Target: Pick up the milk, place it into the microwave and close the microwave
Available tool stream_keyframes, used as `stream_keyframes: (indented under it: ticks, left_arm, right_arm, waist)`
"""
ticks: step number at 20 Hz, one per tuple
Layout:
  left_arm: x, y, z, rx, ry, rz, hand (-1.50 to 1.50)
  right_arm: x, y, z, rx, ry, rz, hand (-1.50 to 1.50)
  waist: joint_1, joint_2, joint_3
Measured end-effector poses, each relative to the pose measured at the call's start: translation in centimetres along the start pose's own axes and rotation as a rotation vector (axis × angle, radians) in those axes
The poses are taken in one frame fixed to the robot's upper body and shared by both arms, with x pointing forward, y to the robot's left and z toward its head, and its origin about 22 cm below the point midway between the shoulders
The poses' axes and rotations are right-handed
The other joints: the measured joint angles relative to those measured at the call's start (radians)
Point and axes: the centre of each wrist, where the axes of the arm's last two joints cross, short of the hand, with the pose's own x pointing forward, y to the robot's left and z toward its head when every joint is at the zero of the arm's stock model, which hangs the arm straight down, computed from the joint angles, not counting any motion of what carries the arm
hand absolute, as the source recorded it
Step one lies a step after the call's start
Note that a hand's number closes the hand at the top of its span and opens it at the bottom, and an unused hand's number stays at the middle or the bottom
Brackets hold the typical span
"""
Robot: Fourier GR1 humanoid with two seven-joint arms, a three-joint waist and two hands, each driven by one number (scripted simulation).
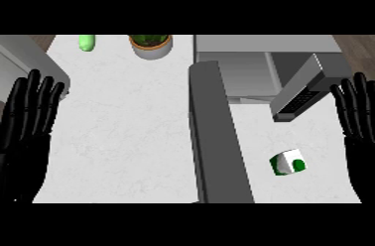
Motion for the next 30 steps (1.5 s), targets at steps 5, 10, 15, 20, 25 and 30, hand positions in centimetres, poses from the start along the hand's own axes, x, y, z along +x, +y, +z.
stream_keyframes:
  ticks: [5,10,15,20,25,30]
  left_arm:
    - [-0.7,0.7,-0.4,0.045,0.005,-0.018,-1.5]
    - [-2.5,1.2,0.8,0.112,0.113,0.032,-1.5]
    - [-2.3,1.0,3.0,0.133,0.155,0.063,-1.5]
    - [-2.6,1.3,5.4,0.143,0.169,0.073,-1.5]
    - [-1.7,1.0,7.8,0.142,0.171,0.076,-1.5]
    - [-1.2,1.2,9.7,0.143,0.183,0.073,-1.5]
  right_arm:
    - [-0.7,1.0,1.6,-0.072,0.024,0.055,-1.5]
    - [-0.6,3.4,3.3,-0.08,0.078,-0.1,-1.5]
    - [0.0,5.0,5.4,-0.077,0.101,-0.173,-1.5]
    - [0.1,6.7,6.7,-0.109,0.11,-0.167,-1.5]
    - [-0.1,6.6,7.3,-0.18,0.106,-0.097,-1.5]
    - [-1.6,6.4,8.5,-0.253,0.118,0.002,-1.5]
  waist:
    - [0.009,0.015,0.02]
    - [0.015,0.019,0.026]
    - [0.017,0.019,0.028]
    - [0.018,0.02,0.028]
    - [0.021,0.019,0.028]
    - [0.021,0.019,0.029]
